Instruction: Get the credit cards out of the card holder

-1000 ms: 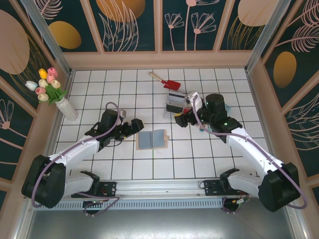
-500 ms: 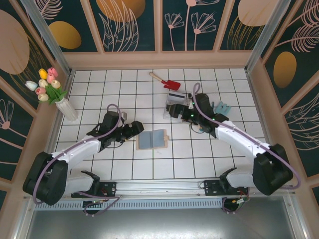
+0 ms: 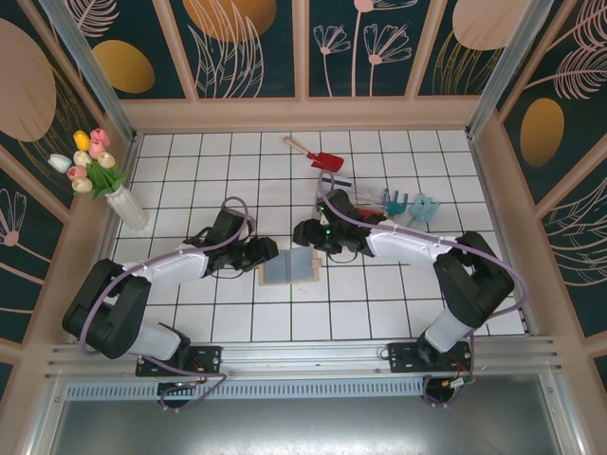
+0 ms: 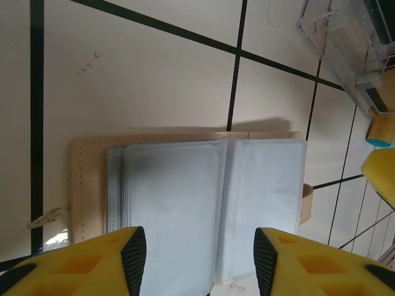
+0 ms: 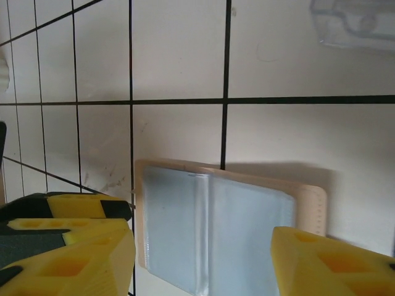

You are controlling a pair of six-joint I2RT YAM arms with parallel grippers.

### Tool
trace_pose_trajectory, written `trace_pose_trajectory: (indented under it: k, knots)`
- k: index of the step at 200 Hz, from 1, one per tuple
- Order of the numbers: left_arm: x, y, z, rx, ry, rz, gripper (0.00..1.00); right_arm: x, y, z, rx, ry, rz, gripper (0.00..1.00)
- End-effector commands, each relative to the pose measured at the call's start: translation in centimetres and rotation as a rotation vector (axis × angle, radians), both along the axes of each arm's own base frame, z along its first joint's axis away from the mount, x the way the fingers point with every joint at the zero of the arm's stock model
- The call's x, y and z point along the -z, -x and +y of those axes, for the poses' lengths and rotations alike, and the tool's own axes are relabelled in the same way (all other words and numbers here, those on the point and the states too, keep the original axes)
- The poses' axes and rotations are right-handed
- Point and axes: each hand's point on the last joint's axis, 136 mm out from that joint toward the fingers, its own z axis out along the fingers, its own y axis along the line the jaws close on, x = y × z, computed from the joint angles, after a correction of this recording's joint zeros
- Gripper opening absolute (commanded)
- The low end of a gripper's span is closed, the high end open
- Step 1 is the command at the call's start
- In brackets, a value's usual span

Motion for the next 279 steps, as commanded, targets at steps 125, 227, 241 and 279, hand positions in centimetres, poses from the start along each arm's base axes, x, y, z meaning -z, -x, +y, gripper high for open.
trace_pose_trajectory:
  k: [125,227,241,279]
  knots:
    - [2.2,0.9,0.2,0.02,-0.06,0.056,0.52,3.9,1.8,-0.1,-0.06,0.136,0.134,0.62]
    - [1.8,1.0,-0.5,0.044,-0.016,0.054,0.38,5.7,2.6,0.2,-0.082,0.16,0.174,0.58]
    - [1.8,1.1,-0.6,0.049,-0.011,0.054,0.38,5.9,2.6,0.2,-0.083,0.163,0.178,0.58]
    - [2.9,1.0,0.7,0.038,-0.113,0.068,0.47,6.4,2.7,0.1,-0.079,0.173,0.193,0.58]
